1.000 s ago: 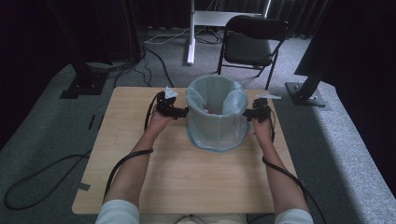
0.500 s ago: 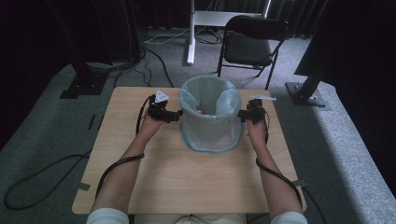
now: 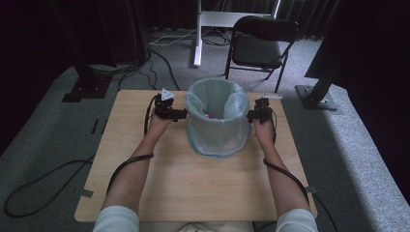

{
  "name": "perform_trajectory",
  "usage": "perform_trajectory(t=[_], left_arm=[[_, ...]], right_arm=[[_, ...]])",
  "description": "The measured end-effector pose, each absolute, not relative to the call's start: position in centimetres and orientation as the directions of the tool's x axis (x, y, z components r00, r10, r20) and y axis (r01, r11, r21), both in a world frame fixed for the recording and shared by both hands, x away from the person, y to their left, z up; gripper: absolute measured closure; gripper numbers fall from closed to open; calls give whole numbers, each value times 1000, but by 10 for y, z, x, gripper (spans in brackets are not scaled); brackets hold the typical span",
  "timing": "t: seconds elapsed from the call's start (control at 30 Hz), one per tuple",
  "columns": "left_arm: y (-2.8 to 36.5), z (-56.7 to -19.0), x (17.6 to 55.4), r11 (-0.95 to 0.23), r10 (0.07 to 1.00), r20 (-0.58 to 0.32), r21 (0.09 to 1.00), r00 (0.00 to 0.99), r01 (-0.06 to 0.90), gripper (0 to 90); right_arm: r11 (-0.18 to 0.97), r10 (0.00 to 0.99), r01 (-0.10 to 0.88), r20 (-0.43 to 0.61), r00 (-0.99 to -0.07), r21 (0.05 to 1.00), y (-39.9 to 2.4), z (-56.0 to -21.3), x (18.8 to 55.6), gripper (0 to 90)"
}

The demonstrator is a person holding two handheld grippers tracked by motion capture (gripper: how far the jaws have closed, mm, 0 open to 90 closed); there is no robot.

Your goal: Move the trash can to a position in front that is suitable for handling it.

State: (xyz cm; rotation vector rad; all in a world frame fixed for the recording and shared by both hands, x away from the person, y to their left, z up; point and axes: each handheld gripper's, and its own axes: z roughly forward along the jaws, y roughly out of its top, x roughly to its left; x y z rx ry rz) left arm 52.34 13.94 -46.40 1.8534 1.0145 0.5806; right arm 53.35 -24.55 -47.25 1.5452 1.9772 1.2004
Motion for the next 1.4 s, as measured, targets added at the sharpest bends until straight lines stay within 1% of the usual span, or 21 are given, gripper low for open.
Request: perform_trajectory(t=[0.13, 0.3, 0.47, 0.5, 0.63, 0.73, 0.93, 1.03, 1.23, 1.4], left_arm=[[141, -462, 519, -255, 831, -12, 879, 556, 402, 37], [147, -461, 511, -263, 827, -14, 874, 562, 409, 37], [145, -459, 498, -296, 819, 17, 869, 573, 396, 37], [144, -458, 490, -306, 814, 26, 868, 580, 390, 37], [144, -459, 477, -313, 806, 31, 870, 591, 381, 37], [148, -459, 467, -309, 804, 24, 871, 595, 383, 37], [156, -458, 444, -350, 789, 81, 874, 609, 337, 37], [160, -458, 438, -348, 788, 76, 874, 611, 339, 37], [171, -457, 419, -347, 795, 68, 866, 603, 359, 37], [175, -457, 401, -353, 785, 69, 867, 615, 352, 38]], right_arm=[[38, 906, 592, 222, -361, 805, -246, -471, 528, 147], [85, 892, 581, 197, -406, 810, -242, -468, 519, 150], [97, 891, 576, 187, -415, 812, -242, -467, 507, 150], [83, 890, 579, 201, -409, 811, -244, -468, 501, 150], [68, 888, 584, 218, -405, 809, -246, -470, 492, 151], [70, 885, 581, 219, -411, 811, -244, -470, 481, 154], [92, 872, 573, 212, -441, 814, -237, -470, 454, 154], [93, 871, 577, 215, -441, 811, -235, -470, 446, 155], [110, 853, 572, 219, -474, 813, -225, -471, 421, 155], [125, 851, 554, 198, -486, 823, -220, -471, 403, 162]])
